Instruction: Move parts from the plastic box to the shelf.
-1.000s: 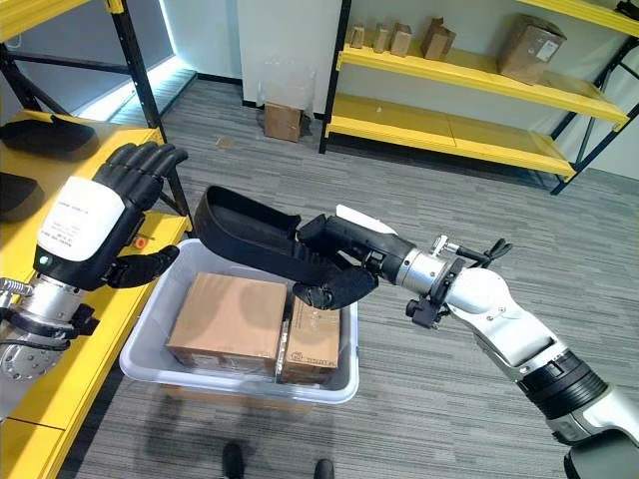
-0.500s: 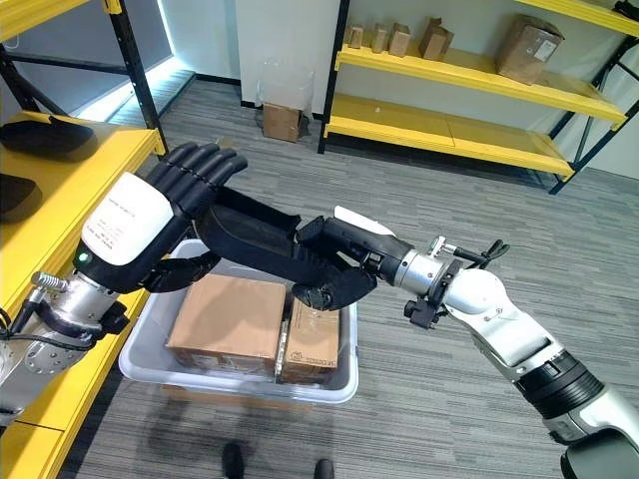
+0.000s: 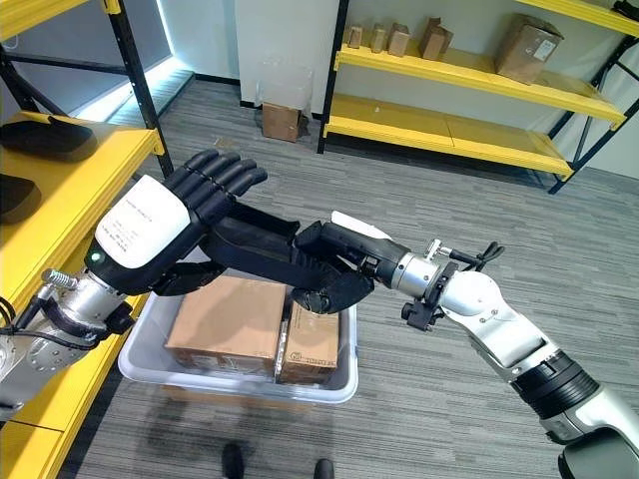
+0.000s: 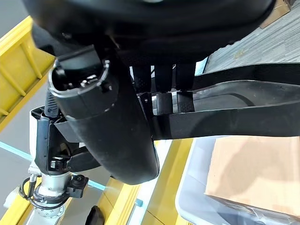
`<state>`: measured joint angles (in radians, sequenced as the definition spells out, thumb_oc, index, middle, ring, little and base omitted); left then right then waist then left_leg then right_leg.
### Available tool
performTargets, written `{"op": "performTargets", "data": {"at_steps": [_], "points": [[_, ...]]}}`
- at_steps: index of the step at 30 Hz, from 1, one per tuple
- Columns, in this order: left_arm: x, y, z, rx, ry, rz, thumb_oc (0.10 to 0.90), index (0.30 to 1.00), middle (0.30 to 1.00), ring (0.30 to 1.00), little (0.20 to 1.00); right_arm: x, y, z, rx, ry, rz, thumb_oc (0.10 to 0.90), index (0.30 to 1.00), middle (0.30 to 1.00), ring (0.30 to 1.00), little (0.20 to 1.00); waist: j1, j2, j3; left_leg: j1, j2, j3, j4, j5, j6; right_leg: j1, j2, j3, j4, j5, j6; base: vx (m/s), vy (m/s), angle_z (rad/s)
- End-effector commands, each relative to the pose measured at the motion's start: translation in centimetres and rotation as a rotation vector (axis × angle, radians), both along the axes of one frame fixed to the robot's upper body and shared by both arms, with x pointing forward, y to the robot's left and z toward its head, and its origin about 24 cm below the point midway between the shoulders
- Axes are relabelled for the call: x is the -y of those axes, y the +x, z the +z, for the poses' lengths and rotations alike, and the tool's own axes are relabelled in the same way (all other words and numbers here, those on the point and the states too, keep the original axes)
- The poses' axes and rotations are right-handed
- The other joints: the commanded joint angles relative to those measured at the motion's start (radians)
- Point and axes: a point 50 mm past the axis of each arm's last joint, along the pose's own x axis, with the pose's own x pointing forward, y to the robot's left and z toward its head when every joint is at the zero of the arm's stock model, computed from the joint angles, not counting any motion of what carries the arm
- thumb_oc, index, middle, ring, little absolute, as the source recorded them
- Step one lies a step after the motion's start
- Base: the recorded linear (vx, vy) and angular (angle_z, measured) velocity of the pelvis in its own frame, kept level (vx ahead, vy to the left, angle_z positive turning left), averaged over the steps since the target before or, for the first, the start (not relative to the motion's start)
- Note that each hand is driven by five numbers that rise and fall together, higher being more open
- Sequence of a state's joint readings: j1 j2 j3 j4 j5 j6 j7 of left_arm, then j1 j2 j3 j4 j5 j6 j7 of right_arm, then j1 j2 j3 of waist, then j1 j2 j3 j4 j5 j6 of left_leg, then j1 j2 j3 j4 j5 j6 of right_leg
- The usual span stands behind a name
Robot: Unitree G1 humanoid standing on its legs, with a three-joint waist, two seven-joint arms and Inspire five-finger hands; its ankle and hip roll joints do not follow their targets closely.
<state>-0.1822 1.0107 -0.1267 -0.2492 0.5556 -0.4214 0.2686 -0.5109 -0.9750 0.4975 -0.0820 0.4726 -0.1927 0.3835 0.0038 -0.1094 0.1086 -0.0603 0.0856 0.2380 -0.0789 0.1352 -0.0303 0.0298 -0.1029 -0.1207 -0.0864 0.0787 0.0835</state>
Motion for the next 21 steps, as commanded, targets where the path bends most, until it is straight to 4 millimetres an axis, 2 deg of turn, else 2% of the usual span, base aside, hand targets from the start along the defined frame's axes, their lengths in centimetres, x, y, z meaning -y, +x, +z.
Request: {"op": "performTargets", "data": {"at_steps": [1,5,6,7,8,21], "points": [[1.6,0.1,2.4,0.075,-0.051,-0.112,0.9,1.0,1.0,1.0,1.0,-1.5,0.2,5.2,0.231,0.166,0.078,0.4,0.3,0.3,0.3,0.3,0.001,-0.003,-0.142,0.062,0.062,-0.065,-0.008,-0.111,-0.062,0.014,-0.08,0.008,-0.001,-0.042,0.106,0.0,0.0,0.0],[1.7,0.3,2.1,0.055,-0.042,-0.115,0.9,1.0,1.0,1.0,1.0,-1.8,0.2,5.4,0.24,0.173,0.088,0.4,0.3,0.3,0.3,0.3,-0.002,-0.003,-0.141,0.064,0.062,-0.064,-0.008,-0.111,-0.062,0.012,-0.079,0.011,-0.001,-0.041,0.105,0.0,0.0,0.0],[1.7,0.3,2.0,0.051,-0.041,-0.116,0.675,0.684,0.684,0.684,0.684,-1.8,0.2,5.4,0.241,0.174,0.088,0.4,0.3,0.3,0.3,0.3,-0.002,-0.003,-0.141,0.064,0.062,-0.063,-0.008,-0.111,-0.062,0.012,-0.079,0.012,-0.001,-0.042,0.105,0.0,0.0,0.0],[1.8,0.3,2.0,0.045,-0.041,-0.117,0.498,0.437,0.437,0.437,0.437,-1.8,0.2,5.4,0.238,0.178,0.086,0.4,0.3,0.3,0.3,0.3,-0.003,-0.003,-0.141,0.064,0.062,-0.062,-0.008,-0.111,-0.062,0.012,-0.079,0.012,-0.001,-0.042,0.105,0.0,0.0,0.0],[1.8,0.3,1.9,0.041,-0.038,-0.119,0.4,0.3,0.3,0.3,0.3,-1.8,0.2,5.4,0.242,0.177,0.087,0.4,0.3,0.3,0.3,0.3,-0.003,-0.002,-0.141,0.064,0.062,-0.062,-0.008,-0.111,-0.062,0.012,-0.079,0.012,-0.001,-0.041,0.105,0.0,0.0,0.0],[2.3,0.8,1.6,0.009,-0.014,-0.139,0.4,0.3,0.3,0.3,0.3,-2.7,0.1,5.7,0.245,0.199,0.124,0.4,0.3,0.3,0.3,0.3,-0.009,-0.001,-0.146,0.068,0.062,-0.058,-0.008,-0.114,-0.061,0.011,-0.077,0.02,-0.001,-0.044,0.105,0.0,0.0,0.0]]}}
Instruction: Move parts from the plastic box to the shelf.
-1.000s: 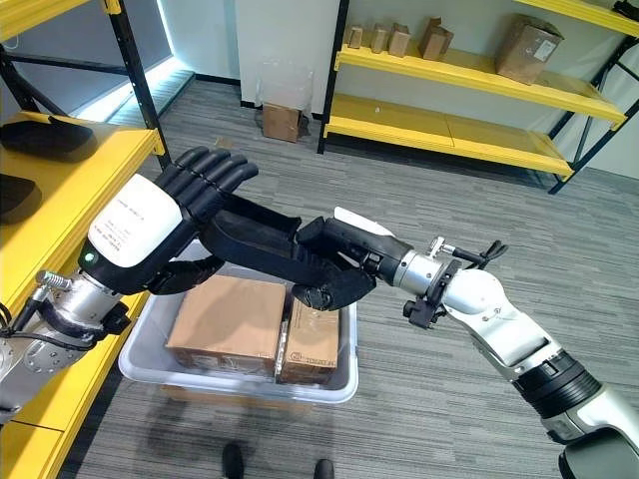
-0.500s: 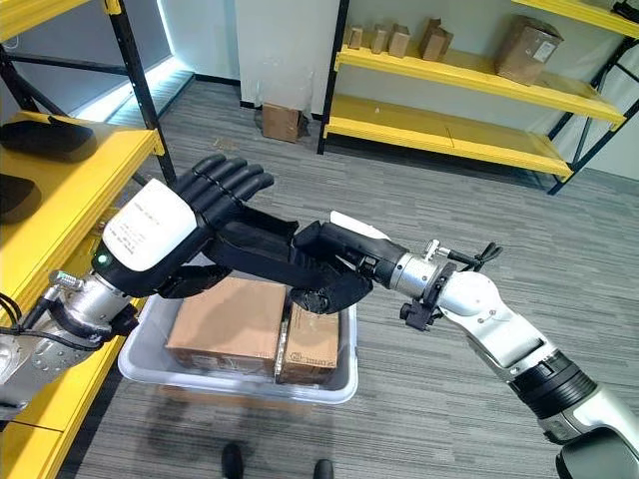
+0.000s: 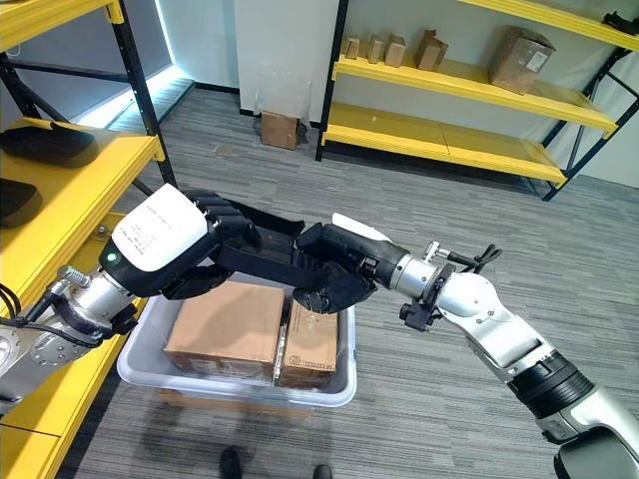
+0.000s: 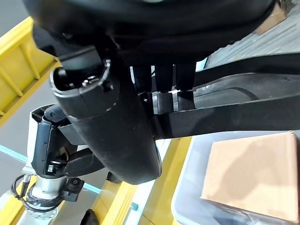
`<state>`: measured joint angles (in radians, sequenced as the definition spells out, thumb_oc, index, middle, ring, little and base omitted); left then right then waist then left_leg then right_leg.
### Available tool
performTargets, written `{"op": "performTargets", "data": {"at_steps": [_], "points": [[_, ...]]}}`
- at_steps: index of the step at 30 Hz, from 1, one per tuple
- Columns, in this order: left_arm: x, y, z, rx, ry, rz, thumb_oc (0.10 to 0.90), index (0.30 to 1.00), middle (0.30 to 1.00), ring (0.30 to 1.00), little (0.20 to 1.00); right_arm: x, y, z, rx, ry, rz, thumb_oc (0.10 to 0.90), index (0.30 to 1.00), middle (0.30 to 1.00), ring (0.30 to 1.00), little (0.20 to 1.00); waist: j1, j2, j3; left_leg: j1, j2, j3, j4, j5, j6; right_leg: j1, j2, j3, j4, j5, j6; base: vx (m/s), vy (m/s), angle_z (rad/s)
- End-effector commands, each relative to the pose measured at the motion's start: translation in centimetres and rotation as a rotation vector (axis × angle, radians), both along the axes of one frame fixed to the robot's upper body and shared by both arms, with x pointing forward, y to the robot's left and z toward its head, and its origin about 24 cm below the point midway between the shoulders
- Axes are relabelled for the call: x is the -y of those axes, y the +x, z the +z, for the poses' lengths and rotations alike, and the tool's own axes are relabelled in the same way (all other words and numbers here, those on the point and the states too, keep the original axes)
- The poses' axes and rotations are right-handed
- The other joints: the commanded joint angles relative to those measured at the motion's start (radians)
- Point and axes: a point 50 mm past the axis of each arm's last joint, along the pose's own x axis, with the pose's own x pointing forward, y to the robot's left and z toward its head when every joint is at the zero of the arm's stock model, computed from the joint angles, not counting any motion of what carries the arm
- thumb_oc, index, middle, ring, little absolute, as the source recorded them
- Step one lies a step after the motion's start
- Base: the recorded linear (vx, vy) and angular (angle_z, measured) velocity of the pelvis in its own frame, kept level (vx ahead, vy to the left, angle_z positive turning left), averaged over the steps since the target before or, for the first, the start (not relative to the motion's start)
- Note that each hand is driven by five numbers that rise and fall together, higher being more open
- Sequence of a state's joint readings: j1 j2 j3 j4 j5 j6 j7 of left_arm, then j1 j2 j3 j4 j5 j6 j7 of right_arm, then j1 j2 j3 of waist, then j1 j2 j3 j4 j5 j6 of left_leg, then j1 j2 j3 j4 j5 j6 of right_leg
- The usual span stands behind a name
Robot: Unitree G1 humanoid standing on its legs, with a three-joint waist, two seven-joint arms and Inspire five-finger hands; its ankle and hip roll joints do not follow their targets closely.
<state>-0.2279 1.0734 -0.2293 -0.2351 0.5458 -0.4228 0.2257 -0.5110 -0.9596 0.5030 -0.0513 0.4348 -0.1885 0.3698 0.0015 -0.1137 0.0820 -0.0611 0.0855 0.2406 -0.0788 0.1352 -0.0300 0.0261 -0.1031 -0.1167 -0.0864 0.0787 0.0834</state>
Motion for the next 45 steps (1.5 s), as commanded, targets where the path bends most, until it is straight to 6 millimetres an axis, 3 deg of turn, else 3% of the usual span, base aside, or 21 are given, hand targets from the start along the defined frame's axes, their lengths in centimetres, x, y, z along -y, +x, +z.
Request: {"op": "performTargets", "data": {"at_steps": [1,7,8,9,11,14,18,20,21,25,31,37,42,45], "points": [[1.6,0.5,2.4,0.08,-0.122,-0.103,0.4,0.3,0.3,0.3,0.3,-2.9,-0.3,6.2,0.246,0.216,0.16,0.4,0.3,0.3,0.3,0.3,-0.007,0.003,-0.12,0.069,0.063,-0.06,-0.008,-0.114,-0.061,0.014,-0.077,0.016,-0.001,-0.044,0.105,0.0,0.0,0.0],[1.2,0.4,2.2,0.069,-0.139,-0.08,0.4,0.3,0.3,0.3,0.3,-2.6,-0.5,6.4,0.263,0.249,0.145,0.4,0.3,0.3,0.3,0.3,-0.009,0.006,-0.122,0.07,0.063,-0.06,-0.008,-0.115,-0.06,0.014,-0.078,0.017,-0.001,-0.044,0.105,0.0,0.0,0.0],[1.0,0.4,2.1,0.069,-0.142,-0.073,0.4,0.3,0.3,0.3,0.3,-2.3,-0.4,6.3,0.262,0.268,0.125,0.822,0.89,0.89,0.89,0.89,-0.01,0.006,-0.123,0.07,0.063,-0.059,-0.008,-0.115,-0.06,0.014,-0.078,0.018,-0.001,-0.043,0.105,0.0,0.0,0.0],[0.9,0.4,2.1,0.073,-0.145,-0.064,0.4,0.3,0.3,0.3,0.3,-1.8,-0.4,6.2,0.261,0.31,0.091,0.9,1.0,1.0,1.0,1.0,-0.011,0.007,-0.122,0.07,0.062,-0.059,-0.008,-0.116,-0.059,0.013,-0.078,0.019,-0.001,-0.042,0.105,0.0,0.0,0.0],[0.5,0.4,1.9,0.068,-0.154,-0.044,0.4,0.3,0.3,0.3,0.3,-1.3,-0.5,6.1,0.263,0.368,0.064,0.9,1.0,1.0,1.0,1.0,-0.013,0.009,-0.12,0.07,0.062,-0.059,-0.008,-0.116,-0.058,0.012,-0.078,0.022,-0.001,-0.041,0.105,0.0,0.0,0.0],[-1.9,0.6,0.5,0.053,-0.228,0.094,0.4,0.3,0.3,0.3,0.3,1.8,-1.7,4.6,0.301,0.641,-0.142,0.9,1.0,1.0,1.0,1.0,-0.027,0.023,-0.116,0.071,0.06,-0.056,-0.008,-0.122,-0.051,0.006,-0.08,0.027,-0.001,-0.04,0.105,0.0,0.004,-0.01],[-2.5,0.3,0.3,0.06,-0.232,0.129,0.4,0.3,0.3,0.3,0.3,2.2,-3.1,3.8,0.291,0.73,-0.168,0.9,1.0,1.0,1.0,1.0,-0.037,0.025,-0.119,0.072,0.059,-0.053,-0.008,-0.125,-0.049,0.003,-0.079,0.034,-0.001,-0.041,0.104,0.01,-0.003,-0.12],[-3.6,0.1,-0.6,0.045,-0.291,0.198,0.4,0.3,0.3,0.3,0.3,3.4,-4.5,2.3,0.262,0.805,-0.236,0.9,1.0,1.0,1.0,1.0,-0.052,0.032,-0.117,0.075,0.059,-0.045,-0.008,-0.125,-0.047,-0.003,-0.077,0.045,-0.001,-0.04,0.103,0.0,-0.01,-0.11],[-4.2,-0.2,-1.4,0.027,-0.34,0.242,0.4,0.3,0.3,0.3,0.3,4.0,-5.4,1.1,0.229,0.825,-0.282,0.9,1.0,1.0,1.0,1.0,-0.06,0.033,-0.116,0.077,0.06,-0.04,-0.008,-0.124,-0.047,-0.006,-0.076,0.052,-0.001,-0.039,0.102,-0.01,-0.016,-0.06],[-5.2,-1.0,-2.2,0.013,-0.392,0.305,0.4,0.3,0.3,0.3,0.3,5.4,-6.9,-0.6,0.188,0.825,-0.367,0.9,1.0,1.0,1.0,1.0,-0.072,0.039,-0.113,0.077,0.062,-0.034,-0.008,-0.124,-0.048,-0.01,-0.074,0.059,-0.001,-0.04,0.101,0.0,-0.02,-0.08],[-6.4,-3.2,-2.8,0.01,-0.524,0.368,0.4,0.3,0.3,0.3,0.3,6.8,-8.6,-4.2,0.069,0.87,-0.532,0.9,1.0,1.0,1.0,1.0,-0.086,0.061,-0.098,0.071,0.073,-0.029,-0.008,-0.113,-0.054,-0.018,-0.066,0.068,-0.001,-0.041,0.092,-0.03,-0.047,-0.07],[-6.1,-6.0,-1.7,0.071,-0.677,0.343,0.4,0.3,0.3,0.3,0.3,5.9,-8.1,-5.0,0.041,0.849,-0.541,0.9,1.0,1.0,1.0,1.0,-0.074,0.085,-0.078,0.082,0.095,-0.02,-0.008,-0.1,-0.059,-0.011,-0.042,0.081,0.0,-0.056,0.072,-0.04,-0.077,-0.05],[-5.6,-6.4,-1.4,0.079,-0.781,0.308,0.4,0.3,0.3,0.3,0.3,4.3,-6.8,-4.3,0.061,0.825,-0.478,0.9,1.0,1.0,1.0,1.0,-0.045,0.101,-0.052,0.085,0.13,-0.041,-0.002,-0.068,-0.07,0.0,-0.001,0.074,0.023,-0.088,0.039,-0.07,-0.141,-0.04],[-4.9,-5.9,-1.5,0.068,-0.8,0.278,0.4,0.3,0.3,0.3,0.3,2.1,-4.9,-3.4,0.081,0.854,-0.406,0.9,1.0,1.0,1.0,1.0,-0.009,0.114,-0.01,0.051,0.159,-0.088,0.003,-0.014,-0.088,0.002,0.037,0.052,0.034,-0.105,0.012,-0.15,-0.194,0.03]]}}
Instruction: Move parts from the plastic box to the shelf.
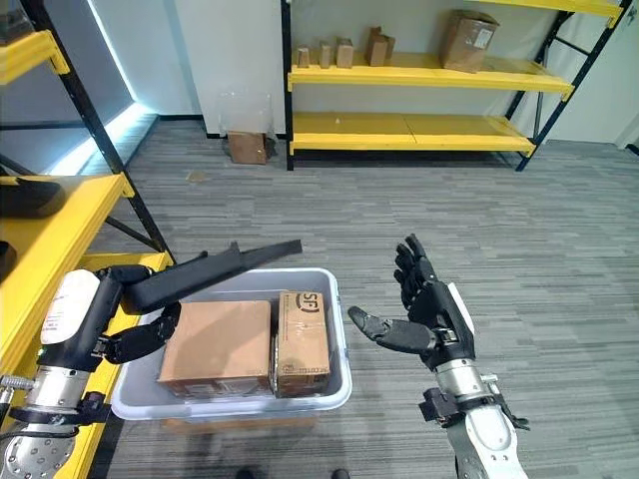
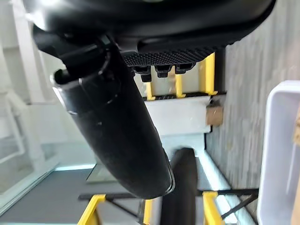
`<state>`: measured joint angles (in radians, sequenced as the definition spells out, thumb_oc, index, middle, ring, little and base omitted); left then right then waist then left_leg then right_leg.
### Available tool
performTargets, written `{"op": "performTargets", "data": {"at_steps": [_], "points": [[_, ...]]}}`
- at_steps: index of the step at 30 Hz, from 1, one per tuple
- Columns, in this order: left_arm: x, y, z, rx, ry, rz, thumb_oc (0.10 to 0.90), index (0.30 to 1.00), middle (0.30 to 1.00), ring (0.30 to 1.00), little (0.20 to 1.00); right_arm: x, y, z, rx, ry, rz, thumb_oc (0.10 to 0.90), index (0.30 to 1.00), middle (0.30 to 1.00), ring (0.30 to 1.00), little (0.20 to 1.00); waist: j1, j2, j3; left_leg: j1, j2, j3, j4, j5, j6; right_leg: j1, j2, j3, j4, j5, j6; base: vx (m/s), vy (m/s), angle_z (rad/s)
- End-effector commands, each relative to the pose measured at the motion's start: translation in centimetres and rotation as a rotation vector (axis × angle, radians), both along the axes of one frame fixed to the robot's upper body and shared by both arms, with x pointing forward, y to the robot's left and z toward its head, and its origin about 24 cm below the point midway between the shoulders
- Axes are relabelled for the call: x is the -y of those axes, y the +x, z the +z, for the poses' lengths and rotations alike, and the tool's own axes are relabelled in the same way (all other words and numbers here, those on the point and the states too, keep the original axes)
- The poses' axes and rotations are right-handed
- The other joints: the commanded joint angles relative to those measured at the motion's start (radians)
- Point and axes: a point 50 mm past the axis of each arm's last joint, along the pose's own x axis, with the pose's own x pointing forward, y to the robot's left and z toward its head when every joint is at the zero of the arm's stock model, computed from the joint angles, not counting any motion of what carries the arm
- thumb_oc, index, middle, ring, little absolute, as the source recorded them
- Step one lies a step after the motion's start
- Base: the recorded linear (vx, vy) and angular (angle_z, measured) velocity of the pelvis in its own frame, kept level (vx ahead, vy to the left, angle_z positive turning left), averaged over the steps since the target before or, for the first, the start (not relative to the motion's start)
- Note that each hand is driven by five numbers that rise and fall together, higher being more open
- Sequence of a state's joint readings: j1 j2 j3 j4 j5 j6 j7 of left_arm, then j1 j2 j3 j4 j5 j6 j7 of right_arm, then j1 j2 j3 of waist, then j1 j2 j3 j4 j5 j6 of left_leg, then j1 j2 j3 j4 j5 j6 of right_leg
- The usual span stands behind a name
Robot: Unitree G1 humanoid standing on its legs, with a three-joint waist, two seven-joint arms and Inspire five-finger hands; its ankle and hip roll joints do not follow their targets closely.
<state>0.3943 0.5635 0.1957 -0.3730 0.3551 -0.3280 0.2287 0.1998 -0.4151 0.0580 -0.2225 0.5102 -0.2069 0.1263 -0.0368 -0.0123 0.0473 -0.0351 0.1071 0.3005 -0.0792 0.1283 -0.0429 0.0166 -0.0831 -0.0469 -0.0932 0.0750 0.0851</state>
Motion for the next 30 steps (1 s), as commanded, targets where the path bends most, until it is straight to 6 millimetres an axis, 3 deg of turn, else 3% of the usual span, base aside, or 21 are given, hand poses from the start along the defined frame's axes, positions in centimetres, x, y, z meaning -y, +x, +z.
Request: {"op": "performTargets", "data": {"at_steps": [1,4,5,6,9,10,11,13,14,15,16,18,20,23,25,26,28,29,30], "points": [[0.9,1.5,5.5,0.345,-0.068,-0.072,0.4,0.3,0.3,0.3,0.3,-1.9,3.4,6.5,0.364,-0.01,0.031,0.9,1.0,1.0,1.0,1.0,0.041,0.017,0.041,0.005,0.139,-0.17,0.001,0.018,-0.081,0.006,0.026,-0.03,0.039,-0.101,0.003,-0.24,-0.17,0.16],[1.7,2.0,5.8,0.369,-0.07,-0.101,0.4,0.3,0.3,0.3,0.3,-2.9,4.2,8.4,0.449,-0.037,0.04,0.9,1.0,1.0,1.0,1.0,0.072,0.034,0.085,-0.096,0.119,-0.237,-0.008,0.109,-0.114,-0.016,0.03,-0.105,0.03,-0.108,-0.014,-0.3,-0.12,0.78],[2.1,2.7,5.9,0.38,-0.072,-0.121,0.4,0.3,0.3,0.3,0.3,-2.7,4.4,9.2,0.487,-0.072,0.017,0.9,1.0,1.0,1.0,1.0,0.067,0.031,0.101,-0.133,0.098,-0.231,0.002,0.125,-0.107,-0.058,0.0,-0.166,0.04,-0.095,-0.019,-0.32,-0.056,1.61],[2.1,2.8,6.0,0.382,-0.072,-0.121,0.4,0.3,0.3,0.3,0.3,-2.6,4.5,9.2,0.489,-0.073,0.016,0.9,1.0,1.0,1.0,1.0,0.065,0.031,0.1,-0.139,0.097,-0.234,0.002,0.13,-0.105,-0.062,-0.001,-0.17,0.04,-0.092,-0.019,-0.31,-0.054,2.01],[2.4,2.9,6.0,0.379,-0.085,-0.138,0.4,0.3,0.3,0.3,0.3,-2.2,4.4,8.6,0.456,-0.116,0.021,0.9,1.0,1.0,1.0,1.0,0.043,0.016,0.092,-0.109,0.099,-0.224,0.161,0.044,-0.086,-0.111,-0.042,-0.226,0.043,-0.065,-0.021,-0.24,-0.074,0.9],[2.4,3.0,6.1,0.384,-0.076,-0.137,0.4,0.3,0.3,0.3,0.3,-1.8,3.8,8.1,0.434,-0.111,0.027,0.9,1.0,1.0,1.0,1.0,0.023,0.007,0.082,-0.074,0.125,-0.198,0.233,0.009,-0.085,-0.123,-0.056,-0.26,0.031,-0.052,-0.027,-0.19,-0.06,0.8],[2.4,2.9,6.0,0.381,-0.077,-0.138,0.4,0.3,0.3,0.3,0.3,-1.7,3.7,8.0,0.43,-0.11,0.027,0.9,1.0,1.0,1.0,1.0,0.02,0.012,0.081,-0.08,0.13,-0.205,0.25,-0.003,-0.087,-0.115,-0.052,-0.266,0.027,-0.053,-0.027,-0.14,-0.018,1.7],[2.0,3.0,6.1,0.39,-0.076,-0.114,0.4,0.3,0.3,0.3,0.3,-0.7,2.7,7.2,0.396,-0.08,-0.001,0.9,1.0,1.0,1.0,1.0,-0.019,0.011,0.069,0.007,0.178,-0.177,0.327,-0.013,-0.093,-0.128,-0.065,-0.305,0.032,-0.037,-0.027,-0.08,0.066,1.24],[2.0,3.0,6.0,0.384,-0.075,-0.111,0.4,0.3,0.3,0.3,0.3,-0.1,2.2,6.5,0.363,-0.068,-0.026,0.9,1.0,1.0,1.0,1.0,-0.036,0.018,0.06,0.059,0.192,-0.167,0.306,-0.01,-0.096,-0.138,-0.069,-0.326,0.038,-0.035,-0.024,-0.11,0.215,0.5],[1.9,3.0,5.9,0.381,-0.067,-0.103,0.4,0.3,0.3,0.3,0.3,0.7,1.5,5.4,0.32,-0.048,-0.075,0.9,1.0,1.0,1.0,1.0,-0.061,0.033,0.05,0.118,0.178,-0.159,0.243,-0.042,-0.106,-0.16,-0.079,-0.343,0.053,-0.024,-0.008,-0.06,0.185,0.56],[2.0,3.0,5.8,0.377,-0.068,-0.105,0.4,0.3,0.3,0.3,0.3,0.8,1.4,5.3,0.316,-0.049,-0.076,0.9,1.0,1.0,1.0,1.0,-0.061,0.034,0.05,0.129,0.177,-0.158,0.23,-0.037,-0.106,-0.155,-0.079,-0.346,0.057,-0.027,-0.006,-0.01,0.188,0.59],[2.2,3.1,5.8,0.38,-0.063,-0.114,0.4,0.3,0.3,0.3,0.3,1.6,0.9,4.9,0.299,-0.016,-0.123,0.9,1.0,1.0,1.0,1.0,-0.092,0.053,0.043,0.131,0.17,-0.099,0.161,-0.111,-0.106,-0.157,-0.096,-0.34,0.077,-0.02,0.02,0.02,0.197,0.56],[2.6,3.0,6.0,0.389,-0.034,-0.132,0.4,0.3,0.3,0.3,0.3,2.2,0.4,4.4,0.279,-0.021,-0.152,0.9,1.0,1.0,1.0,1.0,-0.099,0.06,0.033,0.147,0.155,-0.022,0.095,-0.162,-0.1,-0.159,-0.133,-0.355,0.096,-0.005,0.04,-0.05,0.295,0.82],[2.8,3.1,6.2,0.399,0.004,-0.143,0.4,0.3,0.3,0.3,0.3,2.3,0.1,4.5,0.287,-0.041,-0.177,0.9,1.0,1.0,1.0,1.0,-0.089,0.065,0.025,0.166,0.103,-0.004,0.013,-0.184,-0.083,-0.161,-0.184,-0.378,0.095,0.043,0.08,-0.05,0.272,0.47],[2.7,3.2,6.2,0.402,0.009,-0.141,0.4,0.3,0.3,0.3,0.3,2.1,0.2,4.6,0.295,-0.048,-0.174,0.9,1.0,1.0,1.0,1.0,-0.081,0.059,0.026,0.165,0.081,-0.011,-0.001,-0.185,-0.073,-0.162,-0.202,-0.379,0.089,0.07,0.093,-0.04,0.21,0.24],[2.4,3.0,6.5,0.421,0.03,-0.119,0.4,0.3,0.3,0.3,0.3,1.8,0.2,4.7,0.3,-0.051,-0.169,0.9,1.0,1.0,1.0,1.0,-0.069,0.039,0.024,0.157,0.049,-0.009,-0.005,-0.203,-0.056,-0.156,-0.234,-0.386,0.069,0.106,0.113,-0.06,0.273,0.16],[2.2,2.7,6.5,0.424,0.053,-0.103,0.4,0.3,0.3,0.3,0.3,1.6,0.2,4.5,0.289,-0.054,-0.163,0.9,1.0,1.0,1.0,1.0,-0.053,0.02,0.023,0.15,0.026,-0.013,-0.008,-0.216,-0.047,-0.146,-0.26,-0.402,0.047,0.133,0.131,-0.06,0.23,0.19],[1.9,2.4,6.5,0.431,0.074,-0.08,0.4,0.3,0.3,0.3,0.3,1.3,0.5,4.3,0.28,-0.069,-0.152,0.9,1.0,1.0,1.0,1.0,-0.029,-0.007,0.019,0.146,0.003,-0.027,-0.008,-0.233,-0.034,-0.133,-0.279,-0.411,0.033,0.156,0.145,-0.04,0.181,0.17],[1.9,2.4,6.5,0.432,0.076,-0.079,0.4,0.3,0.3,0.3,0.3,1.3,0.6,4.3,0.28,-0.068,-0.151,0.9,1.0,1.0,1.0,1.0,-0.03,-0.01,0.02,0.147,0.0,-0.027,-0.008,-0.233,-0.032,-0.132,-0.282,-0.411,0.031,0.159,0.147,-0.03,0.183,0.13]]}}
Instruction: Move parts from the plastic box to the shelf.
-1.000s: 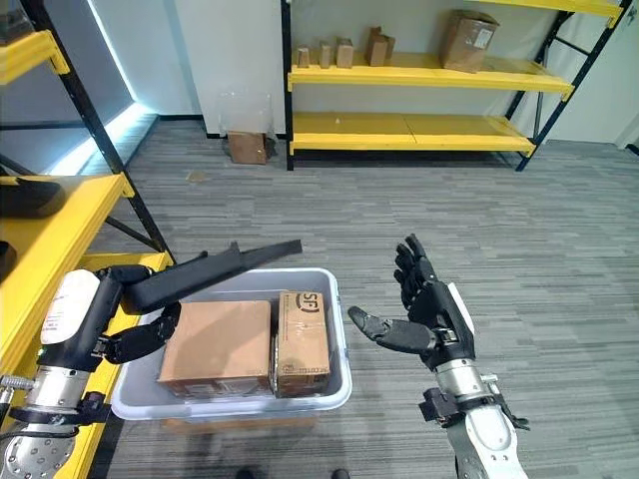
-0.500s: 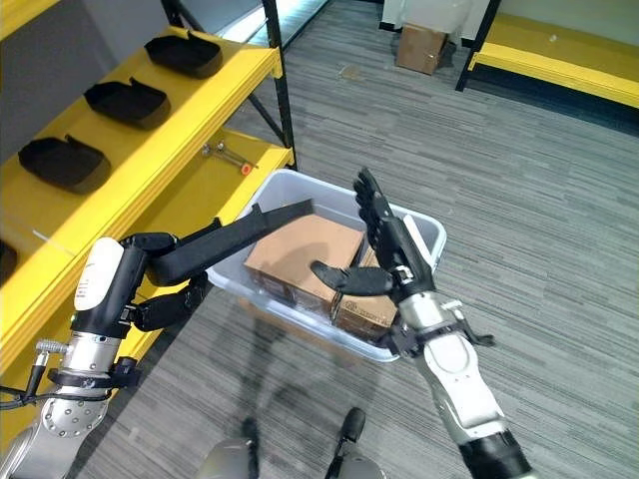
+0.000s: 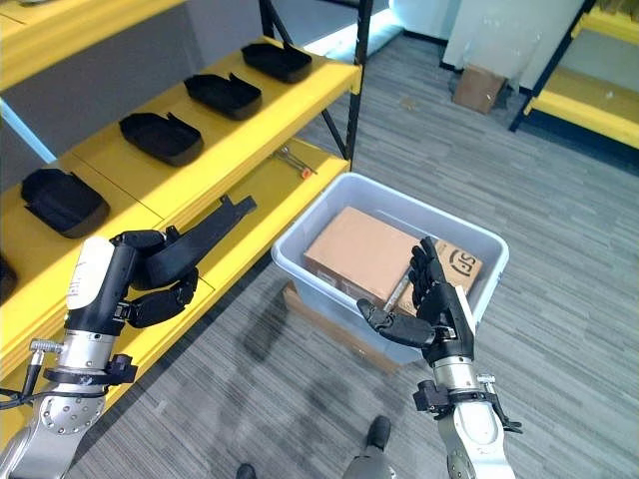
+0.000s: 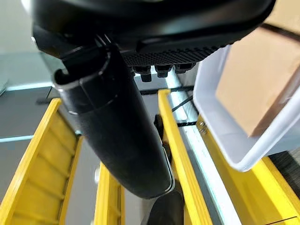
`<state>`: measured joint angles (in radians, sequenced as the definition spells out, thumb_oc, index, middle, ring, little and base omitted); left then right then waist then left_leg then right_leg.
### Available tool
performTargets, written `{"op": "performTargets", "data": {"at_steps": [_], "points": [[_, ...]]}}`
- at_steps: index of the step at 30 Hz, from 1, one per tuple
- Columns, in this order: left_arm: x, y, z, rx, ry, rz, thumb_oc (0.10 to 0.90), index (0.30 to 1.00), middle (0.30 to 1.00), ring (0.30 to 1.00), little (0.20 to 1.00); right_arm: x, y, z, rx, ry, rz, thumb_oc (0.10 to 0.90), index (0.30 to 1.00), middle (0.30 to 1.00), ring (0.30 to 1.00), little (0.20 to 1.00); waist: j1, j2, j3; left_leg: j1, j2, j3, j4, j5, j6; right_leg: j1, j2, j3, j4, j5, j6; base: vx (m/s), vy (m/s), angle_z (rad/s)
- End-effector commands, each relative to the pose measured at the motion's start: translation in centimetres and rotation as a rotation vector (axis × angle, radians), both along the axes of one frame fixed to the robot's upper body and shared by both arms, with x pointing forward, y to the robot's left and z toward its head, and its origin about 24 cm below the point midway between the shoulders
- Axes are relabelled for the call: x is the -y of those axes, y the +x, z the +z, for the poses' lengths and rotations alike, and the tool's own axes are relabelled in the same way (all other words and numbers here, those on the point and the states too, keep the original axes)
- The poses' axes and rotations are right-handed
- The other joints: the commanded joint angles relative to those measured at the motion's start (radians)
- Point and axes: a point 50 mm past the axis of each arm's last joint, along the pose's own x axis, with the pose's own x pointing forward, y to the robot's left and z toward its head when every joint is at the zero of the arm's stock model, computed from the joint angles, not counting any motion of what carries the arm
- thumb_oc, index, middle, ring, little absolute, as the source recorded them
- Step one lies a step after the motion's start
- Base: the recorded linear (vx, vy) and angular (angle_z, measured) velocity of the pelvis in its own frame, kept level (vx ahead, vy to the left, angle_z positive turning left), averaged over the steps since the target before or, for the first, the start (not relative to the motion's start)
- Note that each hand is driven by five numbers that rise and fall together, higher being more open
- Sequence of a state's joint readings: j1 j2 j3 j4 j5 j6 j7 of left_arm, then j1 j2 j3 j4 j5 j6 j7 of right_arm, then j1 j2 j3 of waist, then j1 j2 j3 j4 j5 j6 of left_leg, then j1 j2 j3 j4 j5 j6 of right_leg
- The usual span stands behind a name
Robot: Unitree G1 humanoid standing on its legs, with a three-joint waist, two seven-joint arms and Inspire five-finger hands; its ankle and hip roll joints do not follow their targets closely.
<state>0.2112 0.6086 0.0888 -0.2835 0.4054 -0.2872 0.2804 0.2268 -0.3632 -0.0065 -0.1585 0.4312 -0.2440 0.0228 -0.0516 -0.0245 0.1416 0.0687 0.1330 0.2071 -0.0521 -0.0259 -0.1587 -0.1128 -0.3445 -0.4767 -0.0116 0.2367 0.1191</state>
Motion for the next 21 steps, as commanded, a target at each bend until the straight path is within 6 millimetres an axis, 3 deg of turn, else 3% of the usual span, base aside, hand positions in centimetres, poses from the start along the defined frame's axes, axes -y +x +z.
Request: {"op": "performTargets", "data": {"at_steps": [1,5,7,10,12,13,14,15,16,17,19,20,21], "points": [[0.7,-1.0,6.0,0.378,0.029,-0.044,0.4,0.3,0.3,0.3,0.3,-0.7,1.2,5.6,0.301,-0.07,0.056,0.9,1.0,1.0,1.0,1.0,-0.005,-0.006,-0.077,0.042,-0.029,0.061,-0.035,-0.08,0.086,0.002,-0.027,0.015,-0.056,0.006,0.119,-0.01,0.09,0.2],[0.6,-0.9,6.2,0.39,0.026,-0.044,0.4,0.3,0.3,0.3,0.3,-1.2,1.7,5.9,0.315,-0.066,0.067,0.9,1.0,1.0,1.0,1.0,0.029,-0.052,-0.075,0.037,-0.072,0.028,-0.009,-0.106,0.115,0.032,-0.073,0.004,-0.062,0.061,0.137,-0.01,0.147,0.23],[0.7,-0.9,6.4,0.397,0.039,-0.047,0.4,0.3,0.3,0.3,0.3,-1.4,1.8,6.1,0.324,-0.068,0.062,0.9,1.0,1.0,1.0,1.0,0.034,-0.062,-0.073,0.025,-0.088,0.019,0.015,-0.118,0.124,0.039,-0.093,-0.003,-0.063,0.091,0.143,-0.02,0.127,0.35],[0.8,-0.7,6.4,0.391,0.067,-0.058,0.4,0.3,0.3,0.3,0.3,-1.5,1.7,5.7,0.308,-0.06,0.055,0.9,1.0,1.0,1.0,1.0,0.035,-0.064,-0.071,0.025,-0.121,-0.001,0.011,-0.121,0.146,0.04,-0.125,0.006,-0.04,0.128,0.143,-0.01,0.25,0.27],[1.1,-0.4,6.3,0.382,0.074,-0.08,0.4,0.3,0.3,0.3,0.3,-1.7,1.7,5.3,0.294,-0.047,0.049,0.9,1.0,1.0,1.0,1.0,0.014,-0.064,-0.054,0.028,-0.144,-0.015,-0.015,-0.085,0.165,0.017,-0.135,0.059,0.02,0.127,0.132,-0.08,0.305,0.5],[1.3,0.0,5.8,0.352,0.061,-0.089,0.4,0.3,0.3,0.3,0.3,-1.7,1.5,5.0,0.282,-0.04,0.059,0.9,1.0,1.0,1.0,1.0,-0.039,-0.042,-0.04,0.04,-0.141,-0.056,-0.034,-0.07,0.178,-0.03,-0.013,0.275,0.085,0.027,0.088,-0.1,0.262,0.58],[1.3,0.0,5.8,0.354,0.061,-0.09,0.4,0.3,0.3,0.3,0.3,-1.7,1.5,5.0,0.283,-0.04,0.059,0.9,1.0,1.0,1.0,1.0,-0.033,-0.045,-0.044,0.033,-0.144,-0.05,-0.035,-0.064,0.177,-0.045,-0.014,0.284,0.092,0.028,0.084,0.02,0.366,0.78],[1.4,0.1,5.3,0.313,0.041,-0.108,0.4,0.3,0.3,0.3,0.3,-1.3,1.1,4.5,0.253,-0.04,0.072,0.9,1.0,1.0,1.0,1.0,-0.073,-0.031,-0.037,0.042,-0.145,-0.084,-0.035,-0.06,0.19,-0.067,0.148,0.421,0.153,-0.096,0.049,0.03,0.243,0.92],[1.4,0.1,5.0,0.292,0.031,-0.111,0.4,0.3,0.3,0.3,0.3,-1.0,0.8,4.4,0.241,-0.054,0.077,0.9,1.0,1.0,1.0,1.0,-0.083,-0.03,-0.036,0.04,-0.149,-0.093,-0.035,-0.053,0.197,-0.075,0.218,0.446,0.203,-0.145,0.028,0.03,0.241,0.63],[1.4,0.1,5.0,0.291,0.03,-0.111,0.4,0.3,0.3,0.3,0.3,-1.0,0.8,4.4,0.24,-0.054,0.077,0.9,1.0,1.0,1.0,1.0,-0.083,-0.031,-0.038,0.036,-0.15,-0.092,-0.035,-0.05,0.196,-0.082,0.218,0.447,0.21,-0.146,0.025,0.0,0.112,0.36],[1.6,0.2,4.5,0.258,0.015,-0.122,0.4,0.3,0.3,0.3,0.3,-0.4,0.3,4.0,0.215,-0.062,0.077,0.9,1.0,1.0,1.0,1.0,-0.097,-0.037,-0.049,0.028,-0.168,-0.115,-0.035,-0.037,0.206,-0.06,0.31,0.446,0.247,-0.218,-0.009,0.01,0.077,0.59],[1.9,0.5,4.2,0.241,0.002,-0.13,0.4,0.3,0.3,0.3,0.3,-0.2,0.1,3.8,0.201,-0.069,0.077,0.9,1.0,1.0,1.0,1.0,-0.103,-0.043,-0.069,0.012,-0.185,-0.133,-0.035,-0.023,0.206,-0.041,0.378,0.459,0.233,-0.252,-0.03,0.01,0.044,0.86],[1.9,0.5,4.2,0.241,0.002,-0.13,0.4,0.3,0.3,0.3,0.3,-0.1,0.1,3.8,0.201,-0.069,0.077,0.9,1.0,1.0,1.0,1.0,-0.103,-0.043,-0.069,0.013,-0.185,-0.133,-0.035,-0.023,0.206,-0.04,0.378,0.458,0.232,-0.252,-0.03,0.01,0.028,0.83]]}}
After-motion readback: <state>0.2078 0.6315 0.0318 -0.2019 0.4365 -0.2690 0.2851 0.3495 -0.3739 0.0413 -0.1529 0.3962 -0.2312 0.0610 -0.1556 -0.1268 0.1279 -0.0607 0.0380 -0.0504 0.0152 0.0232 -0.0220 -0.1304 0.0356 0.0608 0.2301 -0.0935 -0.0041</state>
